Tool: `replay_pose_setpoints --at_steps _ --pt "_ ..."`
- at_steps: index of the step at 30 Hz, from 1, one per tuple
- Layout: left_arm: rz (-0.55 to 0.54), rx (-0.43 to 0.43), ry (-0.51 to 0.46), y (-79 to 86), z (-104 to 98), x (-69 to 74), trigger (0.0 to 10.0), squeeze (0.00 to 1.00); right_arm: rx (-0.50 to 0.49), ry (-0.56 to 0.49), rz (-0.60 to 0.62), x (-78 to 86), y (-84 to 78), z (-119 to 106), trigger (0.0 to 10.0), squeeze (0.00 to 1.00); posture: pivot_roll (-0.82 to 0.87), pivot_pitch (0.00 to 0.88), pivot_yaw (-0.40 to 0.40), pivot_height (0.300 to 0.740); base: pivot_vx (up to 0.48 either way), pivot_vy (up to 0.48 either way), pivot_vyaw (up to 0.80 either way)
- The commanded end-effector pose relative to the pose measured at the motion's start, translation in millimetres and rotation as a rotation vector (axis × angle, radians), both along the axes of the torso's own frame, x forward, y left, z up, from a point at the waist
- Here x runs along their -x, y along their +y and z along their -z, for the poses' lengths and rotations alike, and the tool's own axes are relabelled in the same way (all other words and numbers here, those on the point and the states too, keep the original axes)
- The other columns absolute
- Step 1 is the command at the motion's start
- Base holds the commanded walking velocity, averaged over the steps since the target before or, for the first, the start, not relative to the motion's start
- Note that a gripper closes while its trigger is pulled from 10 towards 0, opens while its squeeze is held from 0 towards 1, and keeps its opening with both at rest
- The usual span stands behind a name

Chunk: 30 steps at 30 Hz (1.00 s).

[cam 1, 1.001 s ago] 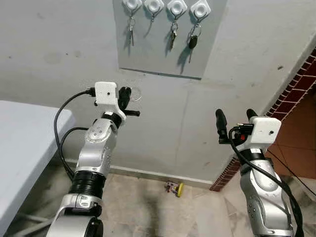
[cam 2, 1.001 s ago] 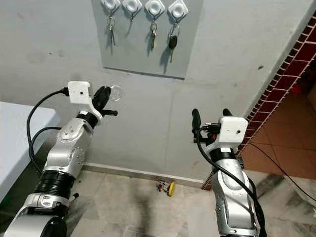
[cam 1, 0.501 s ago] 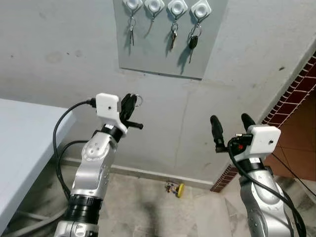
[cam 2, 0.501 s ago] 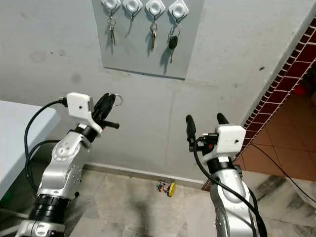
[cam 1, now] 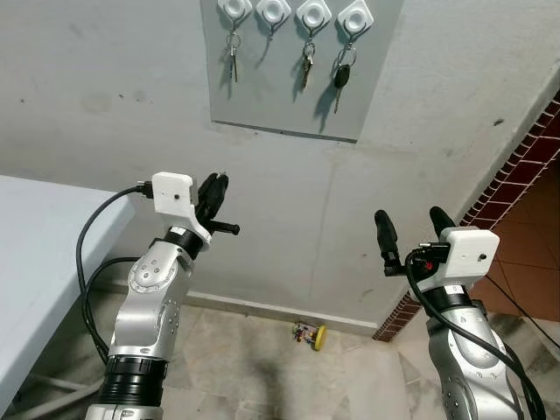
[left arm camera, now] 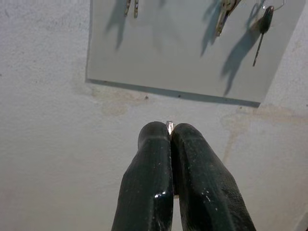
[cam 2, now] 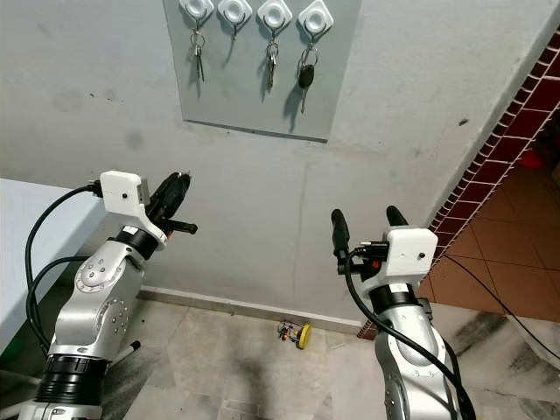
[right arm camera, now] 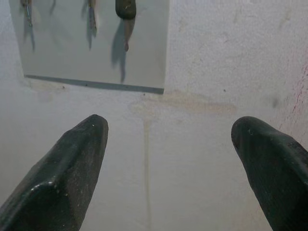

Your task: Hang keys on a hook

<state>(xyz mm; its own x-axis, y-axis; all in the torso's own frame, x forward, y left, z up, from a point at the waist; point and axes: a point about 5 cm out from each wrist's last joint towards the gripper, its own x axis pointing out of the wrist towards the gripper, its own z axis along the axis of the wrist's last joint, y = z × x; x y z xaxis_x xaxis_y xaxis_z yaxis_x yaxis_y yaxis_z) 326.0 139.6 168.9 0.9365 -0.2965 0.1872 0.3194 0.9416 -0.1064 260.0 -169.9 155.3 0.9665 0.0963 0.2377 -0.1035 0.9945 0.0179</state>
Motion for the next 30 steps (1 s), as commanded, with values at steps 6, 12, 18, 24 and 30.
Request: replay_pose_setpoints --at_steps 6,12,18,24,30 --pt "0.016 0.016 -0.009 -1.3 -6.7 0.0 10.0 0.00 -0.002 -0.026 0.003 2.3 -1.2 -7.7 10.0 0.00 -0.01 0.077 -0.021 0.740 0.443 0.000 0.00" --pt "0.011 0.024 -0.007 -1.3 -7.1 0.2 10.0 0.00 -0.001 -0.025 0.001 2.7 -1.1 -7.5 10.0 0.00 -0.01 0.078 -0.022 0.740 0.442 0.000 0.00" --pt "-0.019 0.009 -0.031 -1.8 -9.2 1.5 10.0 0.00 0.000 -0.020 -0.007 2.6 0.0 -6.7 10.0 0.00 -0.01 0.078 -0.024 0.740 0.000 0.000 0.00" --pt "-0.028 0.010 -0.035 -3.7 -12.2 0.5 10.0 0.00 -0.001 -0.017 -0.013 2.5 0.6 -6.3 10.0 0.00 -0.01 0.077 -0.025 0.740 0.000 0.000 0.00" --pt "-0.031 -0.006 -0.067 -3.6 -18.7 0.2 10.0 0.00 0.002 -0.017 -0.014 2.1 0.4 -6.9 10.0 0.00 -0.01 0.077 -0.025 0.740 0.000 0.000 0.00"
